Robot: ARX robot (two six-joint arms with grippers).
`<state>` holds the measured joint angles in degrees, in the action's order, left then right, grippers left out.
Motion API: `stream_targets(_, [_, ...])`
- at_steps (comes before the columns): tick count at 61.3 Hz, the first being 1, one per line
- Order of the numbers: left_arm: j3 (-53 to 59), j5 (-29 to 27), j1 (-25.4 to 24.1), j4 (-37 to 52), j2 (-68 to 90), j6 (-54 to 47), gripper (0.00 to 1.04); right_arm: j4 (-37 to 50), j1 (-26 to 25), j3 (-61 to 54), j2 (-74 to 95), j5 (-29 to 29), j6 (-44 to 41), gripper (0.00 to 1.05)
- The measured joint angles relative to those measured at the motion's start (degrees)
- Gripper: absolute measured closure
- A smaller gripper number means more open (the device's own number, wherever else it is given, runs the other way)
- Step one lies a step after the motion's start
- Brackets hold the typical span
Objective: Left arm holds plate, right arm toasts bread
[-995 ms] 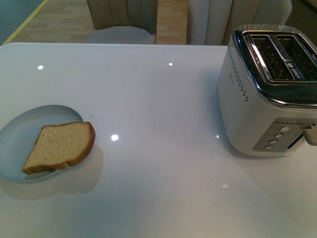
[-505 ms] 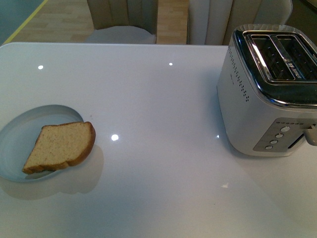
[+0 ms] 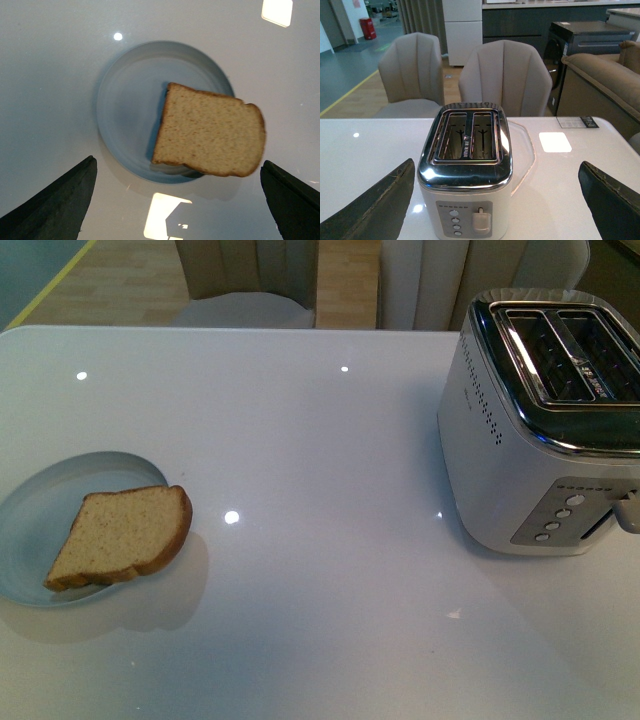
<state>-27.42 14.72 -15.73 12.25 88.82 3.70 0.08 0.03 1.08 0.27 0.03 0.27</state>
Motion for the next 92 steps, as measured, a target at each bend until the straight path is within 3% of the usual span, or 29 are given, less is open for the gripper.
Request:
stream_targets(11, [-2.9,0.8,-2.8,5.4,11.0,-3.0,0.07,0.0,0.0,0.0,0.0,0.0,0.0,0.09])
stream_targets(26, [-7.3,1.8,-2.9,10.2,23.3,-3.6,0.07,0.0,0.0,0.0,0.0,0.0,0.0,0.09])
stream_targets(92, [-21.0,0.5,-2.3,13.3,45.1,3.3,0.07,0.0,0.0,0.0,0.0,0.0,0.0,0.09])
